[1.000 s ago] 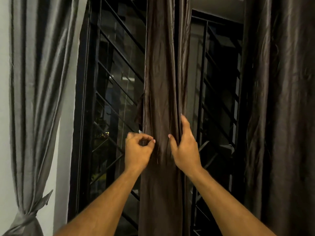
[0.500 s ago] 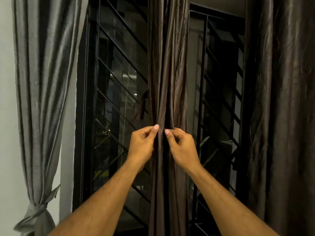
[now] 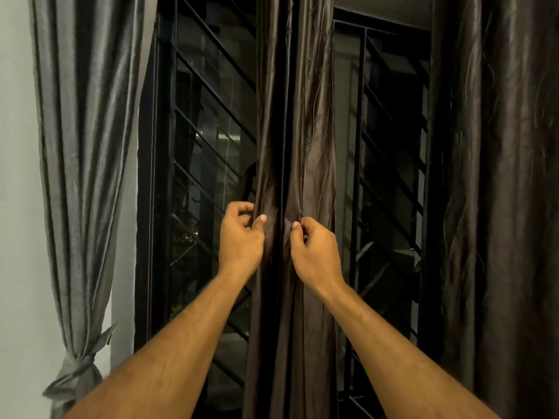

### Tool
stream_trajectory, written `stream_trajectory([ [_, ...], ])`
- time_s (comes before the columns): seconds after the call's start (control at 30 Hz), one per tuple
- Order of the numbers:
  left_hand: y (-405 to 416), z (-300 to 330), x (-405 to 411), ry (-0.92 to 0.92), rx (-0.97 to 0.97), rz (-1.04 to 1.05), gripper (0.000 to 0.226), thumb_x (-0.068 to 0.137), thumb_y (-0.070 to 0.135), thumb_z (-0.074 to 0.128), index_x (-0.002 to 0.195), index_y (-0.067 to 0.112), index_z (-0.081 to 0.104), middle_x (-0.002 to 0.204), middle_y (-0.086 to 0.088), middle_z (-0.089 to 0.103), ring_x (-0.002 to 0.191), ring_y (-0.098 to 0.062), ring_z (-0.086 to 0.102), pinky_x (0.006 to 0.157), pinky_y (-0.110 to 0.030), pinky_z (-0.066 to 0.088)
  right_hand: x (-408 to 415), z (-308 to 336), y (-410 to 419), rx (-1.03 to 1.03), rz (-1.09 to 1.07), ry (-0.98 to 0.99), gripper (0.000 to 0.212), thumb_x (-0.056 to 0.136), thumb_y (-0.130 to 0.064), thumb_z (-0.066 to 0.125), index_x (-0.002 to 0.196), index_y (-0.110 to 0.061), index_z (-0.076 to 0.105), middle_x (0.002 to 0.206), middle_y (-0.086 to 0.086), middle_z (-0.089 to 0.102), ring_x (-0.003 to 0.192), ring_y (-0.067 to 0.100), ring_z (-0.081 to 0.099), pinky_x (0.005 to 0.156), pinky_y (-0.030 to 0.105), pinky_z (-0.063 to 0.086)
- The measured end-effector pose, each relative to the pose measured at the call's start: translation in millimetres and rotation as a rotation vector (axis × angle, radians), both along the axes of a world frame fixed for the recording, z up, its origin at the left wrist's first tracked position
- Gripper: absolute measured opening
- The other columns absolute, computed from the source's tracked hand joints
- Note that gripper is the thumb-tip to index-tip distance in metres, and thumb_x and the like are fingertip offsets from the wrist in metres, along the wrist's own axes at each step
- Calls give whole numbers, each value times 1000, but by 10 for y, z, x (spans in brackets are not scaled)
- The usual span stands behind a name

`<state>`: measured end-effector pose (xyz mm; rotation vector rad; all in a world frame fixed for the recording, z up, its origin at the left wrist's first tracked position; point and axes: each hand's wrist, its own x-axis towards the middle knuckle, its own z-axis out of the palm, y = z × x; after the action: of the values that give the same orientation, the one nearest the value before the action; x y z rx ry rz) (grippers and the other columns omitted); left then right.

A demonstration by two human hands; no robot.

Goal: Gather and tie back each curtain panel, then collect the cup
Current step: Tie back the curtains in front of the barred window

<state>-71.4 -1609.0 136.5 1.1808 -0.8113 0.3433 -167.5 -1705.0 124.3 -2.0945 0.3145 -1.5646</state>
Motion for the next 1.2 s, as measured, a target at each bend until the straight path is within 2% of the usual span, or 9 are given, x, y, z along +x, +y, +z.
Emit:
stream_trajectory([
  [0.13,76,52,-15,-270,87,199,26,95,5,62,107,28,57,100,10,64,86,-4,64,71,-15,51,27,-32,116,-277,-153,104,30,107,-32,43,81,-24,55,70,-9,57,58,10,55,53,29,40],
  [0.2,81,127,-60,-268,101,152,9,96,28,68,105,26,70,99,13,71,93,-1,67,83,-19,55,65,-12,180,-364,-168,156,27,106,-34,42,89,-22,59,80,-5,63,66,17,61,58,34,43],
  [0.3,78,241,-91,-245,119,146,40,91,54,70,114,21,74,104,12,74,94,4,67,82,-18,55,89,28,234,-410,-144,173,27,105,-33,45,93,-18,63,83,0,68,70,22,65,59,36,42],
  [0.43,135,307,31,-149,39,207,12,98,30,68,93,21,73,82,7,72,78,-8,68,76,-38,59,63,30,195,-199,-43,49,36,106,-47,43,83,-27,62,66,-11,62,63,10,62,56,29,42],
  [0.57,189,300,28,-109,-22,345,14,90,24,78,92,20,64,71,13,58,65,16,57,54,-10,43,41,76,105,9,-21,-102,9,100,-28,64,106,-27,57,85,-10,63,68,6,62,60,21,49],
  [0.7,185,298,22,-192,9,343,17,92,12,72,86,24,62,74,15,59,63,9,57,55,-8,44,16,137,172,-7,56,-122,44,99,-15,63,130,-31,37,99,-2,68,68,14,68,59,37,59],
  [0.93,140,330,-117,-206,62,178,37,89,53,73,103,20,81,90,11,77,87,1,72,77,-18,57,88,172,334,-244,51,42,18,101,-20,52,112,-18,67,89,-5,69,76,13,67,68,39,56],
  [1.07,165,333,-18,-211,100,279,22,98,32,67,97,13,78,85,3,75,85,-15,72,64,-7,44,106,172,254,-145,202,86,27,88,-21,62,110,-19,78,110,-12,64,101,2,64,89,26,55],
  [1.2,154,296,-36,-189,105,340,29,96,24,69,123,21,59,105,-6,71,94,-23,68,69,-21,45,151,360,130,117,65,-112,44,92,-27,68,135,-22,59,135,-5,55,117,1,56,104,27,49],
])
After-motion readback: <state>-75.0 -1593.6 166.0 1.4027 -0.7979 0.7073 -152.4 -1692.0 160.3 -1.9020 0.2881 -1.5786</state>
